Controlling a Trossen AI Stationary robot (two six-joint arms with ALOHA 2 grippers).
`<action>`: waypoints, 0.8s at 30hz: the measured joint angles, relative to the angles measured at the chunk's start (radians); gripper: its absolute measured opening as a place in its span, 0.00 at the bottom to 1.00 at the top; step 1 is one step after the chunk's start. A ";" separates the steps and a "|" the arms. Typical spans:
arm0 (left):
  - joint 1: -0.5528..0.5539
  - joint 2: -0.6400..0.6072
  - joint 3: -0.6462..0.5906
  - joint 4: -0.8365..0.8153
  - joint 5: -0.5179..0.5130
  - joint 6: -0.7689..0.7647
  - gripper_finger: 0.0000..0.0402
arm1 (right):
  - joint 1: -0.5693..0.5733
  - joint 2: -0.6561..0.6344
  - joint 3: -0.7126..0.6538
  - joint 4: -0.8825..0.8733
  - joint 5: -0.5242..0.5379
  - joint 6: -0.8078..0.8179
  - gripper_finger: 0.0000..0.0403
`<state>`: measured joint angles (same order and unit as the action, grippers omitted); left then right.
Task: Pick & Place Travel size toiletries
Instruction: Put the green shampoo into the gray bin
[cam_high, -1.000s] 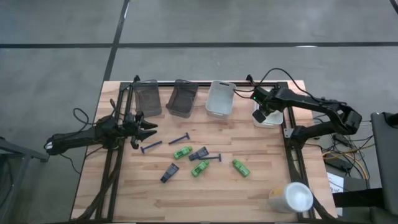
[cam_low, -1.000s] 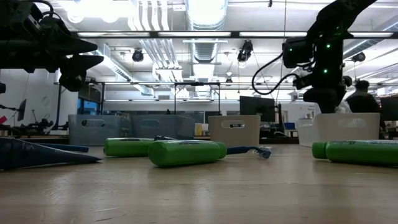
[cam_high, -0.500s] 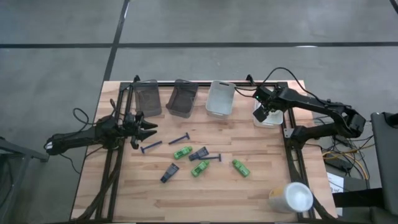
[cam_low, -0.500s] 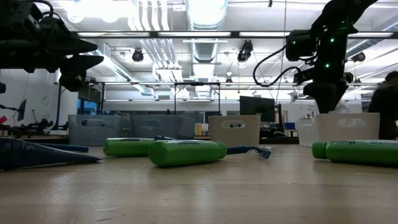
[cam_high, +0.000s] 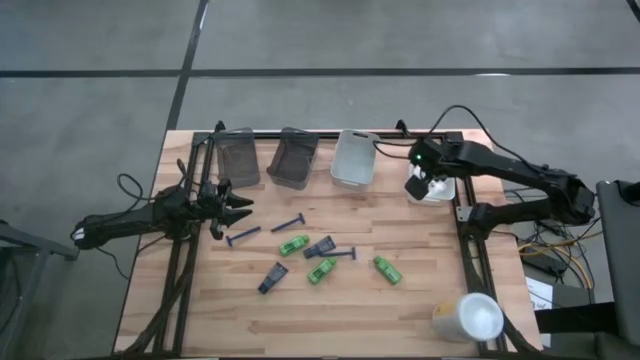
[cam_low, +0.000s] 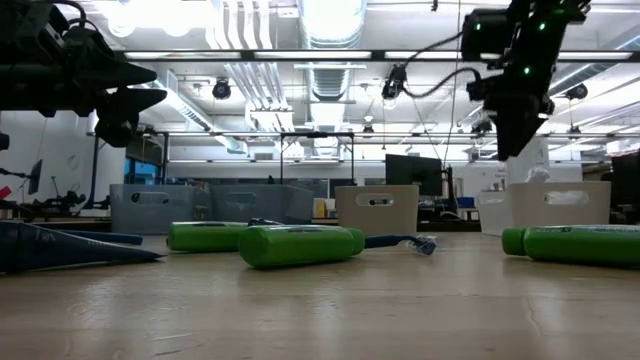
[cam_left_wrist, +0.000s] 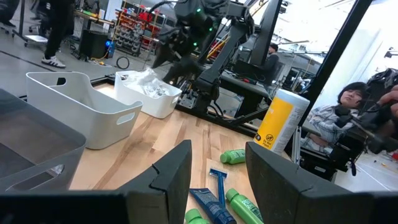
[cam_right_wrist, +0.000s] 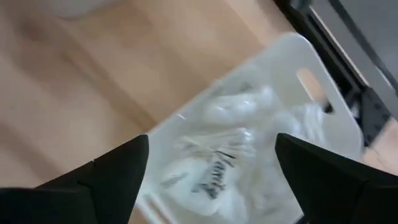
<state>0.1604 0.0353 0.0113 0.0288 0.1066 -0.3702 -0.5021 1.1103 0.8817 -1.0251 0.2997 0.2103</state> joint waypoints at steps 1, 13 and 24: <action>0.000 0.000 0.000 0.000 0.000 0.000 0.39 | 0.014 -0.009 0.007 -0.002 -0.024 0.000 0.87; 0.000 0.000 0.000 0.000 0.000 0.000 0.39 | 0.264 -0.112 0.039 0.011 -0.232 0.040 0.82; 0.000 0.000 0.000 0.000 0.000 0.000 0.39 | 0.502 -0.114 0.015 0.161 -0.231 0.116 0.76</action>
<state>0.1608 0.0353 0.0113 0.0292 0.1066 -0.3702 -0.0001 0.9963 0.8965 -0.8642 0.0690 0.3259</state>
